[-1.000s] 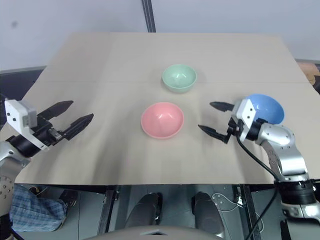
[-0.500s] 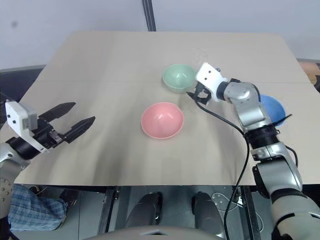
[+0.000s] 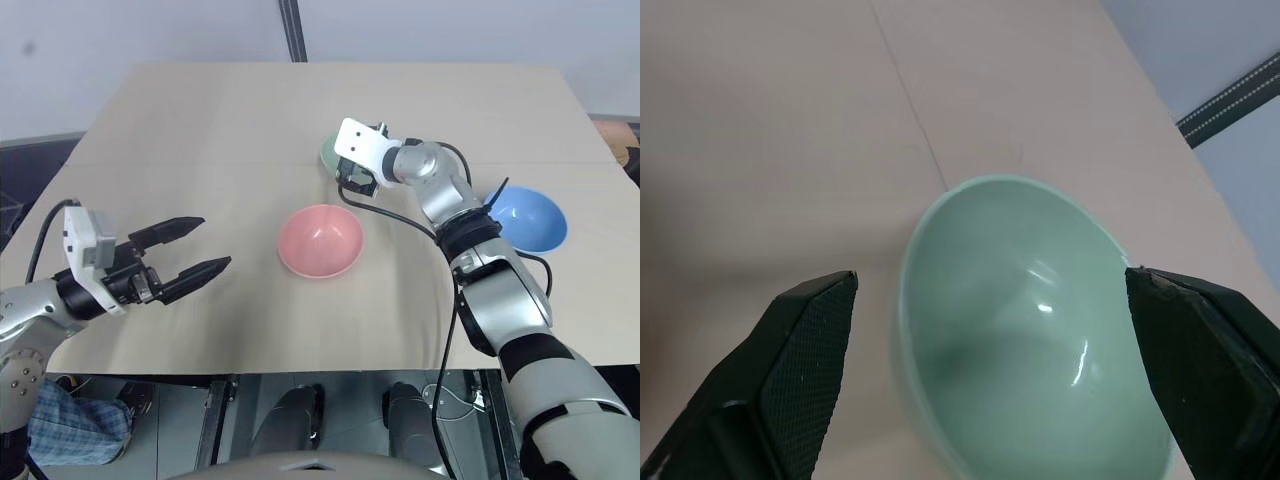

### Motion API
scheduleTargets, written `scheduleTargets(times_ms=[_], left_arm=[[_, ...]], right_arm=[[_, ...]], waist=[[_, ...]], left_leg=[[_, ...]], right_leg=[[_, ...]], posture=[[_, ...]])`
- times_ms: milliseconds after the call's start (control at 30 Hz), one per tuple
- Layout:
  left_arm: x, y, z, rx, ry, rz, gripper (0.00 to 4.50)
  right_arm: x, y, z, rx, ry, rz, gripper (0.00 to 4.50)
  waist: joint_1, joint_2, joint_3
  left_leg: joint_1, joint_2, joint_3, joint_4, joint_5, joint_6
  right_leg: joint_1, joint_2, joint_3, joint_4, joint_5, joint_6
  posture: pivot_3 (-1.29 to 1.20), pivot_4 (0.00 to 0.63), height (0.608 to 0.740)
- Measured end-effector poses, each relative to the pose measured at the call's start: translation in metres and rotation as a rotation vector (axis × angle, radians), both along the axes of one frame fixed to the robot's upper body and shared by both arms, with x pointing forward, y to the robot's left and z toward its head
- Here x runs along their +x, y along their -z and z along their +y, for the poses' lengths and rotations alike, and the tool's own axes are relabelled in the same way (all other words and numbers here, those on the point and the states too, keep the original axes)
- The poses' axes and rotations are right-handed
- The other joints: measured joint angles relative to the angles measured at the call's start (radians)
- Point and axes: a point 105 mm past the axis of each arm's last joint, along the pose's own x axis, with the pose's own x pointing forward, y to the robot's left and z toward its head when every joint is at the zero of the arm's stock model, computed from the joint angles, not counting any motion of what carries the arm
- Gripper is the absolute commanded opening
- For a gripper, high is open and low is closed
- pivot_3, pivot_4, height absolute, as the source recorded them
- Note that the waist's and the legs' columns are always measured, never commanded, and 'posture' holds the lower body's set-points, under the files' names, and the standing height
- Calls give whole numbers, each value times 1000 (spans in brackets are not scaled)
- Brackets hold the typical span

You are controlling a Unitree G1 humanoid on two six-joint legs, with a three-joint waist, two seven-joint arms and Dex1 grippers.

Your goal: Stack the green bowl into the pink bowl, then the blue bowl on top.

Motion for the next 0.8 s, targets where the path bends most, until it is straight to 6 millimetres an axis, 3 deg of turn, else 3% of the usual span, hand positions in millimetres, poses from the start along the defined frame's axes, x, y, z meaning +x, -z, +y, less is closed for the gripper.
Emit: scheduleTargets(times_ms=[367,467,733,800], left_arm=[[8,2,10,12,-65,-12,4425],[8,5,12,25,-83,-9,4500],[8,4,17,28,-118,-23,4500],[8,4,18,27,-121,-25,4500]], right_arm=[[-4,13,11,-45,-39,25,4500],[-3,22,10,-89,-33,43,3802],[-1,27,19,-123,-9,114,108],[-1,27,21,-130,-11,113,37]], waist=[[-14,0,0],[-13,0,0],[-14,0,0],[-13,0,0]], left_leg=[[-1,0,0,-1,0,0],[-1,0,0,-1,0,0],[-1,0,0,-1,0,0],[-1,0,0,-1,0,0]], right_leg=[[-2,0,1,1,0,0],[-2,0,1,1,0,0],[-3,0,1,1,0,0],[-3,0,1,1,0,0]], posture=[[0,150,740],[0,150,740],[0,150,740],[0,150,740]])
